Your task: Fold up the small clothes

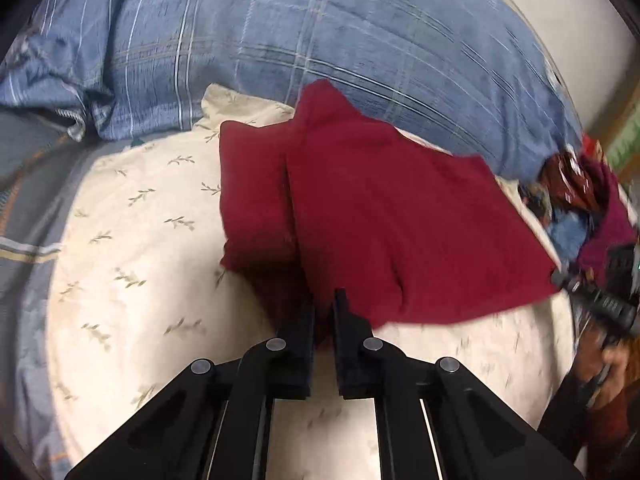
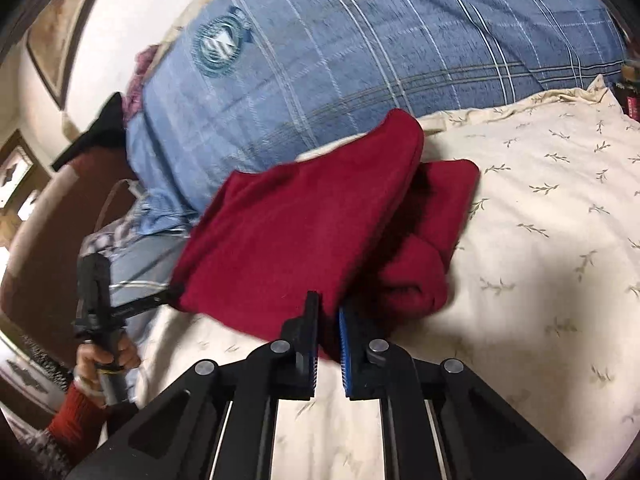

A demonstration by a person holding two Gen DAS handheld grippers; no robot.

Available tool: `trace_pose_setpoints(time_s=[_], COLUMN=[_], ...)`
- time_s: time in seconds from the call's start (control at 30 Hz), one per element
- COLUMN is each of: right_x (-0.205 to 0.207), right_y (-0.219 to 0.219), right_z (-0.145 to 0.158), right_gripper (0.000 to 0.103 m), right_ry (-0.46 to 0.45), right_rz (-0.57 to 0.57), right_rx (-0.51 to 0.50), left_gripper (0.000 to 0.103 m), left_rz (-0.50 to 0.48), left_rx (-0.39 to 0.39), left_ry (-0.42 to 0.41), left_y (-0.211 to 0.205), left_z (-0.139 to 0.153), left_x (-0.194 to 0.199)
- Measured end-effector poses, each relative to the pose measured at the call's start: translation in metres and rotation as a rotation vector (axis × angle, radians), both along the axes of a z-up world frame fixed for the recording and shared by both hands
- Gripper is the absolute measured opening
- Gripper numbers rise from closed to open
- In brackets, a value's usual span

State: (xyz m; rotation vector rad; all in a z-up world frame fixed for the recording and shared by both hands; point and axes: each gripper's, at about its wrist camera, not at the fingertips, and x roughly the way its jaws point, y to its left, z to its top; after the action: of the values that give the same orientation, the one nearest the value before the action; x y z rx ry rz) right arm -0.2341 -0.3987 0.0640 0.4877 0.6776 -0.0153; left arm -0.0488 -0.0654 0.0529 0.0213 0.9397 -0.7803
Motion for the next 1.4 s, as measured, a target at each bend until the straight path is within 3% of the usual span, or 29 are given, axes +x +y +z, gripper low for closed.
trace_pose_setpoints(time_s=[0.07,0.13,0.2,0.23,0.3,0.37,0.4,0.43,0.47,0.5,0.53,0.63,0.67,0.7,0.73,0.77,0.9,1.03,1.23,1.33,1.4], right_x=[-0.013,-0.020,-0.019,-0.020,-0.023,-0.022,-0.021,-0.019,-0.017,-0.013,-0.008,0.013,0.020,0.029,0.033,0.036,0.019,-0.008,-0.007,-0.010,-0.012], right_y=[0.000,-0.007,-0.014,-0.019,-0.023,-0.015,-0.012,-0.009,-0.006,-0.005,-0.003,-0.002,-0.003,-0.005,-0.006,-0.007,-0.009,-0.021,-0.027,-0.025,-0.026], right_z=[0.004,-0.004,-0.019,-0.023,-0.025,-0.016,-0.013,-0.009,-0.007,-0.005,-0.006,-0.014,-0.019,-0.026,-0.030,-0.033,-0.017,0.002,-0.038,-0.030,-0.018], right_gripper=[0.000,0.000,0.000,0.000,0.007,0.012,0.023,0.031,0.047,0.056,0.056,0.056,0.052,0.036,0.020,0.011,0.008,0.007,0.006,0.007,0.016], right_ry=[-0.010,0.032,0.093,0.094,0.051,0.017,0.012,0.005,-0.004,-0.010,-0.006,0.034,0.042,0.060,0.070,0.078,0.004,-0.076,0.085,0.081,0.068], right_rz=[-0.002,-0.026,-0.078,-0.084,-0.093,-0.083,-0.078,-0.075,-0.072,-0.066,-0.062,-0.062,-0.063,-0.057,-0.052,-0.053,-0.030,-0.004,-0.057,-0.077,-0.105], right_rx=[-0.012,-0.030,-0.063,-0.031,0.058,0.019,-0.003,-0.020,-0.023,-0.017,-0.016,-0.032,-0.025,0.005,0.022,0.028,0.072,0.138,0.090,0.080,0.083], left_gripper=[0.003,0.000,0.000,0.000,0.000,0.004,0.009,0.023,0.034,0.055,0.059,0.058,0.057,0.050,0.025,0.015,0.010,0.009,0.009,0.012,0.016], left_rz=[0.001,0.028,0.072,0.087,0.087,0.083,0.070,0.063,0.061,0.061,0.062,0.053,0.053,0.055,0.060,0.071,0.058,0.044,0.067,0.075,0.083], left_rx=[0.002,0.000,0.047,0.059,0.029,-0.013,-0.041,-0.056,-0.068,-0.080,-0.099,-0.093,-0.083,-0.080,-0.074,-0.058,-0.058,-0.098,-0.026,-0.021,0.017], left_ry=[-0.011,0.002,0.002,0.004,0.027,0.023,0.016,0.011,0.004,0.002,0.002,0.017,0.024,0.031,0.043,0.049,0.043,0.008,0.027,0.010,-0.016], left_y=[0.011,0.025,0.032,0.033,0.033,0.033,0.032,0.031,0.030,0.030,0.032,0.022,0.018,0.012,0.006,0.000,-0.005,0.019,0.024,0.019,0.016], left_z=[0.000,-0.005,-0.014,-0.018,-0.018,-0.010,-0.004,-0.001,0.002,0.003,0.003,-0.003,-0.007,-0.011,-0.015,-0.018,-0.017,-0.004,-0.028,-0.021,-0.013], left_x=[-0.009,-0.010,-0.008,-0.006,-0.005,-0.007,-0.009,-0.010,-0.012,-0.013,-0.014,-0.012,-0.009,-0.005,0.000,0.004,0.009,0.000,-0.002,-0.006,-0.011])
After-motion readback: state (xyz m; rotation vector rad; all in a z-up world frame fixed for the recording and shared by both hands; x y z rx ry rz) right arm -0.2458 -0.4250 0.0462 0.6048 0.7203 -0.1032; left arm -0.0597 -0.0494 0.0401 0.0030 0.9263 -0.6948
